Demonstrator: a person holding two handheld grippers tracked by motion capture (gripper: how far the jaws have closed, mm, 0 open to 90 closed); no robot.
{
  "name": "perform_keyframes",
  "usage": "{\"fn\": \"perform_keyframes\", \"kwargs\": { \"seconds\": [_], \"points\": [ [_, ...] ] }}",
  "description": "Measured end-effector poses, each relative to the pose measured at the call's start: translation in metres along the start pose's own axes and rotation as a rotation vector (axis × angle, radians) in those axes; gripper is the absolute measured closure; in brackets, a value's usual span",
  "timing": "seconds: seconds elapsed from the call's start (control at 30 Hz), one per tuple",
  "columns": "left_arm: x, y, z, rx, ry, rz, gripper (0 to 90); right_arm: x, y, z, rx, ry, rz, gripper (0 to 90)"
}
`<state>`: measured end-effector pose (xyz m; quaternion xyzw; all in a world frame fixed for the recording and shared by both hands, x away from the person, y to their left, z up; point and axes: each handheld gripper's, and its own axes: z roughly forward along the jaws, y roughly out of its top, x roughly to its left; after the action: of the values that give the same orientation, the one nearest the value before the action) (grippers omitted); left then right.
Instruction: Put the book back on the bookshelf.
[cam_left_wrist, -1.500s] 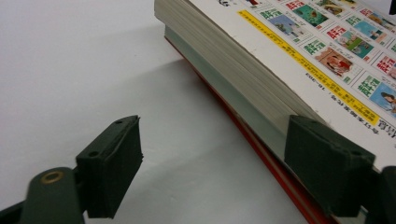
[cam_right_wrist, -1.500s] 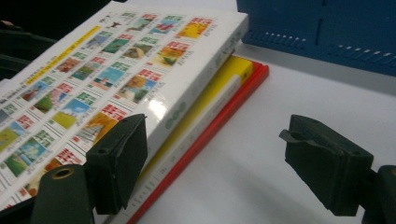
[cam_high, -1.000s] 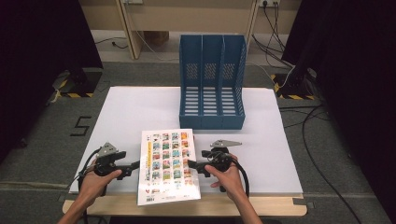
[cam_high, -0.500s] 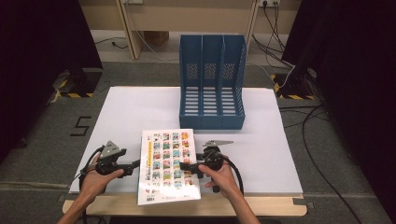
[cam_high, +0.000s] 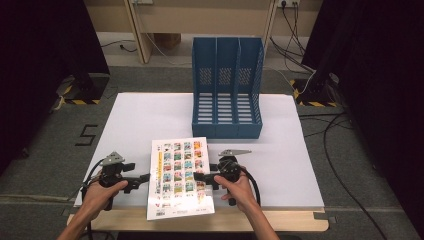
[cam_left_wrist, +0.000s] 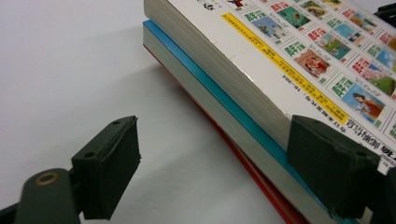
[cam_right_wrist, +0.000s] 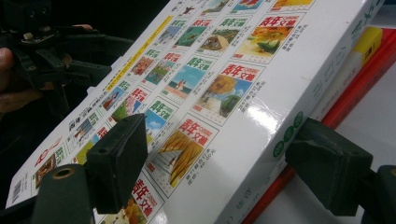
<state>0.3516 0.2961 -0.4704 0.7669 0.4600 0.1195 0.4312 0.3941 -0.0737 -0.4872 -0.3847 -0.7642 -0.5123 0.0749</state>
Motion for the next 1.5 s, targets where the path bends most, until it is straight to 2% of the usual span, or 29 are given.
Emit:
{"fn": "perform_keyframes", "kwargs": {
  "seconds": [0.17,0.3,0.33,0.37,0.53,0.63,0.67,0.73,0.9,0.97,1.1,1.13,1.17,1.2,1.3,1.33,1.4,1.5],
  "points": [
    [-0.003,0.002,0.0,0.01,0.017,0.028,17.2,0.002,0.001,0.0,0.0,-0.006,-0.006,22.6],
    [-0.009,0.004,0.004,0.008,0.014,0.052,24.4,0.003,0.001,0.0,0.003,0.016,0.02,24.7],
    [-0.012,0.006,0.003,0.012,0.037,0.082,23.7,0.003,0.001,-0.001,-0.001,0.016,0.018,26.9],
    [-0.013,0.006,0.003,0.012,0.045,0.088,23.0,0.002,0.002,-0.003,-0.009,0.02,0.024,28.7],
    [-0.013,0.006,0.004,0.013,0.039,0.089,23.3,0.001,0.004,-0.006,-0.037,0.02,-0.002,34.7],
    [-0.012,0.006,0.005,0.012,0.042,0.097,21.5,0.0,0.006,-0.009,-0.046,0.034,0.018,40.1],
    [-0.012,0.006,0.005,0.011,0.046,0.099,20.1,-0.006,0.008,-0.013,-0.051,0.078,0.056,46.2],
    [-0.012,0.006,0.006,0.01,0.04,0.094,19.7,-0.011,0.01,-0.014,-0.059,0.108,0.088,49.8],
    [-0.012,0.006,0.007,0.012,0.039,0.102,19.7,-0.015,0.015,-0.013,-0.037,0.104,0.11,51.2],
    [-0.011,0.006,0.007,0.01,0.038,0.1,19.3,-0.013,0.018,-0.013,-0.03,0.099,0.1,51.8],
    [-0.012,0.005,0.007,0.009,0.045,0.102,19.2,-0.004,0.021,-0.012,-0.032,0.046,0.035,51.8],
    [-0.012,0.005,0.007,0.009,0.045,0.102,18.7,-0.004,0.021,-0.012,-0.032,0.046,0.035,51.8],
    [-0.011,0.005,0.007,0.009,0.048,0.103,18.7,-0.001,0.023,-0.012,-0.031,0.03,0.015,51.8],
    [-0.011,0.005,0.007,0.009,0.048,0.101,17.9,0.006,0.026,-0.012,-0.023,-0.001,-0.043,51.9],
    [-0.011,0.005,0.007,0.01,0.051,0.105,17.8,0.009,0.028,-0.012,-0.019,-0.005,-0.052,51.9],
    [-0.011,0.005,0.007,0.009,0.051,0.106,18.0,0.008,0.029,-0.011,-0.01,0.008,-0.033,52.0],
    [-0.011,0.005,0.007,0.004,0.06,0.111,18.8,0.005,0.028,-0.003,0.033,0.08,0.021,54.2],
    [-0.011,0.005,0.007,0.005,0.058,0.11,19.0,0.007,0.03,-0.002,0.061,0.068,0.012,54.6]
  ]
}}
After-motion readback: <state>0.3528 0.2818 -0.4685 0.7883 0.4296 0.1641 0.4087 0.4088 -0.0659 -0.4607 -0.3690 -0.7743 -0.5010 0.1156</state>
